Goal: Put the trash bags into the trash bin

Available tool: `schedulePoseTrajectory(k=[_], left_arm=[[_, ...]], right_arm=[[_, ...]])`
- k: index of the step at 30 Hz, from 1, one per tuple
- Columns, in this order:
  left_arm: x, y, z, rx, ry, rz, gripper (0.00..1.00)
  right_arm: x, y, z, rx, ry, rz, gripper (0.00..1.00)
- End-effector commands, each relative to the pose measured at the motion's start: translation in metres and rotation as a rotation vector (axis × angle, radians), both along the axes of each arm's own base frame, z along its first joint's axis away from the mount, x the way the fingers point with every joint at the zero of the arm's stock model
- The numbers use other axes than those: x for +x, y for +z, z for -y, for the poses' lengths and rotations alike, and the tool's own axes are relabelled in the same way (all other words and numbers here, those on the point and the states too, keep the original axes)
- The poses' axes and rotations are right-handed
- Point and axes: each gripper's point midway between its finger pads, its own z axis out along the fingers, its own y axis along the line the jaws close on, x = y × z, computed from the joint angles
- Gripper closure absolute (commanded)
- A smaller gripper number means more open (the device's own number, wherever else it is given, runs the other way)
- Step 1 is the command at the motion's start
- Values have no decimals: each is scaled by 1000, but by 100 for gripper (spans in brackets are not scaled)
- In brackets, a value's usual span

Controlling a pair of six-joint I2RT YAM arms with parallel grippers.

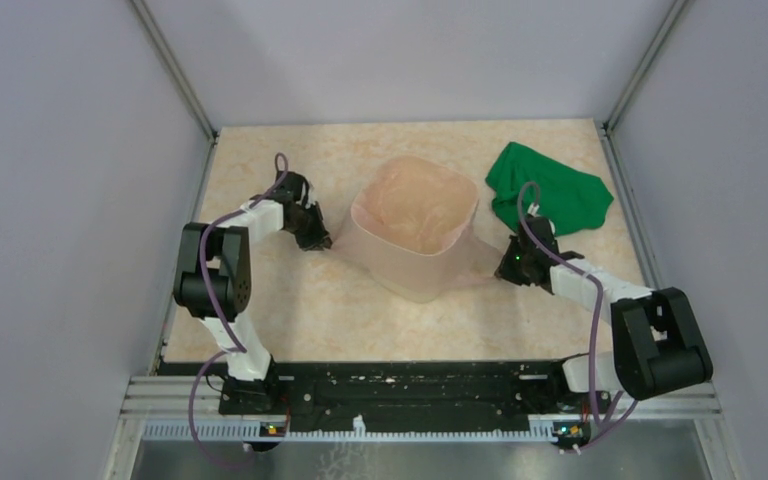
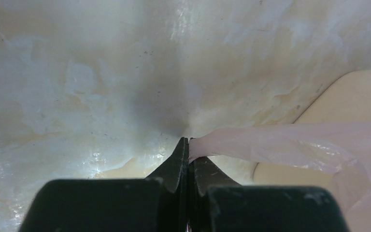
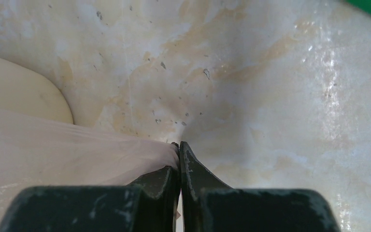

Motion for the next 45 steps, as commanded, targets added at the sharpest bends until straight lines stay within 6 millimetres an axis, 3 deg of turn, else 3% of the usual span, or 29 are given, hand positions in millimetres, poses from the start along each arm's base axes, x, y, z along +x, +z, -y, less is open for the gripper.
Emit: schedulePoseTrajectory(k=[1, 3, 6, 10, 15, 25, 30, 33, 38, 42, 45], left_arm=[[-7, -14, -35, 105, 61, 2, 100], [-11, -10, -27, 69, 51, 25, 99], [-16, -3, -16, 33, 40, 51, 88], [-18, 10, -13, 25, 37, 81, 71], [-17, 34, -15, 31, 29, 135, 56], [-12, 90, -25, 85, 26, 263, 56], [-2, 126, -4, 5, -26, 350, 63], [-2, 132, 19, -37, -65, 354, 66], [-11, 127, 54, -61, -115, 348, 72], [-28, 120, 79, -73, -151, 330, 74], [-43, 116, 91, -87, -161, 323, 76]], right_arm=[[8, 7, 10, -62, 22, -16, 97], [12, 19, 1, -32, 43, 7, 91], [13, 33, -9, -26, 70, 34, 76], [8, 46, -6, -46, 69, 45, 57], [0, 76, 0, -52, 60, 105, 50], [2, 174, -6, -12, 84, 283, 47], [9, 238, -16, -16, 115, 395, 45], [14, 276, -33, -1, 160, 458, 45], [21, 313, -73, -26, 264, 509, 45], [26, 322, -116, -61, 371, 503, 44], [25, 318, -142, -94, 443, 479, 44]])
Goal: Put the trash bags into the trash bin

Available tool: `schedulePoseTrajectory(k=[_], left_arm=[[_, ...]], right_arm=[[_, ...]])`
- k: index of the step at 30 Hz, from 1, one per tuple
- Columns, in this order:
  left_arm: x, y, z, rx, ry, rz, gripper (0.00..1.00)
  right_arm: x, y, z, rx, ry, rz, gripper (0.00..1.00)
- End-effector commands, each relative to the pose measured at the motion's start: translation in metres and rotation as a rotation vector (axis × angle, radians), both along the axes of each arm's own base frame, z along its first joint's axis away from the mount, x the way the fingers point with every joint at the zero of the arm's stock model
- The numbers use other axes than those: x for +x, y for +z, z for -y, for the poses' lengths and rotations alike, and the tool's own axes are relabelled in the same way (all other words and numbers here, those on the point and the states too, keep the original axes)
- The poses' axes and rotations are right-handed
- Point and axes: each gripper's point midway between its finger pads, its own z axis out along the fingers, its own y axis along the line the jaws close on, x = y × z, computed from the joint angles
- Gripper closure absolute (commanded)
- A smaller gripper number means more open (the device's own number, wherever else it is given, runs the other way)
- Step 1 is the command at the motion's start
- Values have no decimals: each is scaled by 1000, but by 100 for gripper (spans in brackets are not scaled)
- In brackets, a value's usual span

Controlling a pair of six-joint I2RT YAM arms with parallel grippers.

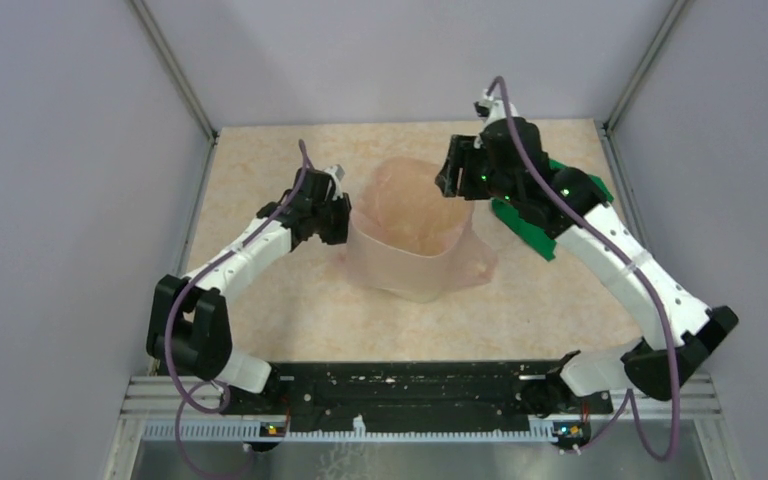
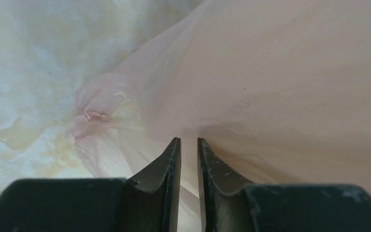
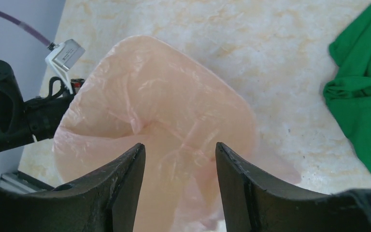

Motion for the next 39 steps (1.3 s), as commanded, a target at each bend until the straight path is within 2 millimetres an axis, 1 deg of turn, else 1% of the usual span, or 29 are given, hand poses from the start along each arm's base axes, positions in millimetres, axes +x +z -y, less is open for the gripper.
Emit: schedulePoseTrajectory(k=[1, 3, 6, 9, 11, 15, 20, 24, 28, 34, 39], left_arm=[[-15, 6, 19, -39, 4, 31, 76], [-27, 5, 32, -57, -8, 33, 77], [-43, 3, 49, -81, -23, 30, 78], [-52, 1, 57, -94, -21, 31, 78], [-58, 1, 61, -95, -24, 36, 78], [-59, -3, 55, -58, -14, 41, 77], [-49, -3, 38, 52, 20, 74, 75], [-46, -6, 30, 83, 18, 84, 74], [-40, -11, 27, 97, 18, 81, 75], [-37, -19, 29, 92, 5, 67, 76], [-36, -28, 29, 97, -6, 46, 78]], right_arm=[[-3, -6, -26, -119, 65, -15, 44], [-6, -17, -38, -156, 98, -36, 43], [-9, -37, -48, -220, 125, -75, 42], [-14, -53, -49, -280, 127, -104, 41], [-17, -63, -46, -316, 120, -119, 40], [-19, -78, -37, -363, 102, -142, 36], [-26, -106, -40, -384, 140, -200, 30], [-29, -125, -40, -392, 143, -229, 23], [-29, -139, -38, -413, 135, -252, 19], [-32, -164, -37, -445, 141, -292, 18], [-32, -177, -38, -456, 144, -313, 18]])
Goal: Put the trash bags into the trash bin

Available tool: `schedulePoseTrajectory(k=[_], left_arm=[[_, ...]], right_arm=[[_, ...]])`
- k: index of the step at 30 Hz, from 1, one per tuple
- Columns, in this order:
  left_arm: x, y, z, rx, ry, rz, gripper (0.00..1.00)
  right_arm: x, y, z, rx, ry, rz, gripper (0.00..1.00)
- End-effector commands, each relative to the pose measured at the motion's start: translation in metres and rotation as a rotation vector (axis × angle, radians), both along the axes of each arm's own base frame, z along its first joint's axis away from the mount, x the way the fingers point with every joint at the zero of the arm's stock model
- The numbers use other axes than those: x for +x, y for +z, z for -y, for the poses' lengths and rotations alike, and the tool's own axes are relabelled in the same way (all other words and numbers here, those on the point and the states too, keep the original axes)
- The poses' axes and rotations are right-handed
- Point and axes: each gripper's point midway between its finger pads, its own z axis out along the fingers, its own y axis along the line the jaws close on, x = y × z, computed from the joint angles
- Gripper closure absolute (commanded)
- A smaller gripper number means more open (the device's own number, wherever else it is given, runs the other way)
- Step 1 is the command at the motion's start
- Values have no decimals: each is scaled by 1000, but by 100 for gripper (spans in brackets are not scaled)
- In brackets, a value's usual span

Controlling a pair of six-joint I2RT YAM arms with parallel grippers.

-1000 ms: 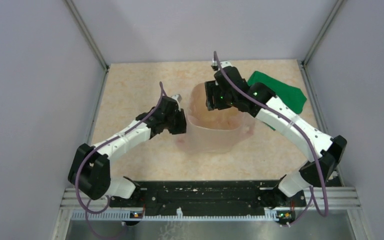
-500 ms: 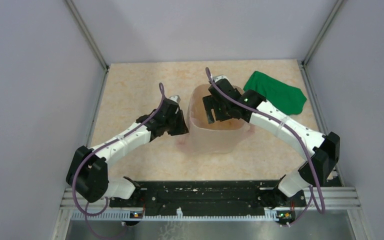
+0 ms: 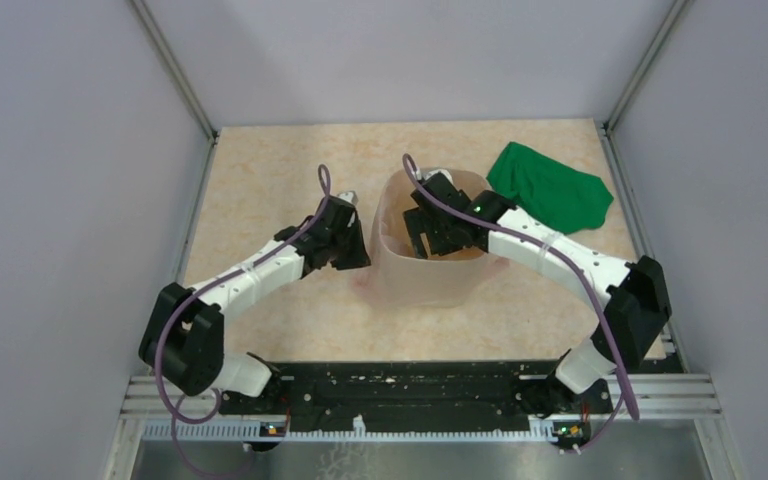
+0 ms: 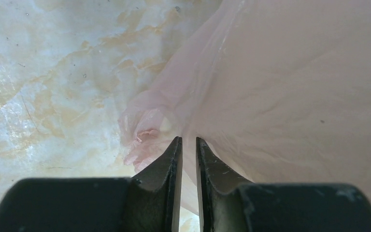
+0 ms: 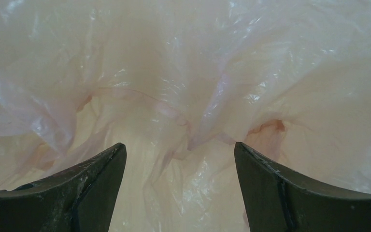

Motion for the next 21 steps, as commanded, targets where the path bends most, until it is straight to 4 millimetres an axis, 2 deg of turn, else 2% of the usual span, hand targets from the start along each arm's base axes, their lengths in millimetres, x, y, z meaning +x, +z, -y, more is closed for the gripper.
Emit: schedulePoseTrajectory(k=[1, 14, 21], left_arm=[[14, 10, 8, -27, -20, 48, 79], [12, -6, 9, -20, -35, 18, 81], [12, -6, 11, -26, -42, 15, 82]], right_arm=[[5, -9, -8, 11, -5, 2, 17], [18, -39, -1, -36, -22, -39, 15], [23, -56, 1, -61, -24, -50, 13]])
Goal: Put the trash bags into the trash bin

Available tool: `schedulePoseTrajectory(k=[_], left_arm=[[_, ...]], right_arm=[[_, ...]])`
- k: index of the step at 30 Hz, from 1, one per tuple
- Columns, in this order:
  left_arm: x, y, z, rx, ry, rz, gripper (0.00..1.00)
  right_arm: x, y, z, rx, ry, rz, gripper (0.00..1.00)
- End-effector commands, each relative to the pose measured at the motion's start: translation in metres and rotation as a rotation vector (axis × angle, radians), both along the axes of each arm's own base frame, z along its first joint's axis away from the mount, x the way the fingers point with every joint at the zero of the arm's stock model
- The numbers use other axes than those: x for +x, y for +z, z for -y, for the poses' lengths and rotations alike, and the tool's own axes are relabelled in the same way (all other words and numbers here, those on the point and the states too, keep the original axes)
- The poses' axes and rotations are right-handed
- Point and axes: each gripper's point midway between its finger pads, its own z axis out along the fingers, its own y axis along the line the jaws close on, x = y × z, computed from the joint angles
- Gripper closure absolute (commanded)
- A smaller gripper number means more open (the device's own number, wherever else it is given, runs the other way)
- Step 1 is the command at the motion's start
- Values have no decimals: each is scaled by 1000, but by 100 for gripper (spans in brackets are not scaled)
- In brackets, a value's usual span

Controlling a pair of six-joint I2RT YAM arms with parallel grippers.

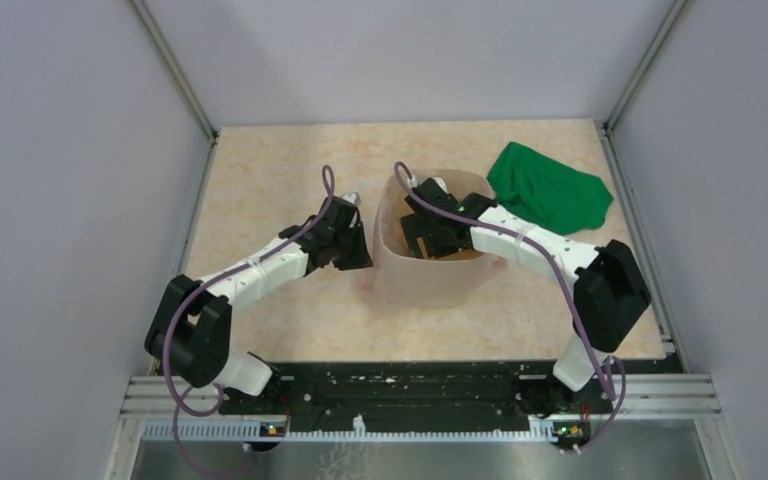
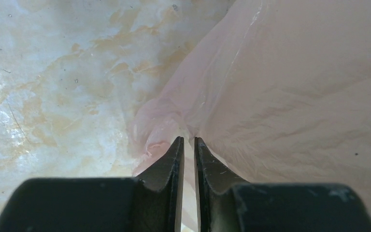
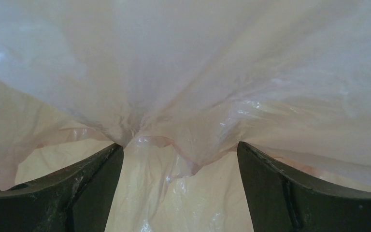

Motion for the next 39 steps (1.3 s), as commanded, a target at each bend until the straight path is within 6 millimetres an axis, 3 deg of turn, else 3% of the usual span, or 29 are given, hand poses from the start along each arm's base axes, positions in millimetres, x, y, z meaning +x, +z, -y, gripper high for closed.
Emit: schedulePoseTrajectory(k=[1, 13, 39], left_arm=[[9, 7, 7, -25, -22, 44, 82], [11, 8, 6, -17, -25, 49, 82], [13, 23, 3, -8, -33, 73, 82]], right_arm=[[9, -8, 0, -4, 2, 11, 12], [22, -27, 9, -73, -20, 67, 12], [28, -58, 16, -122, -17, 100, 11]])
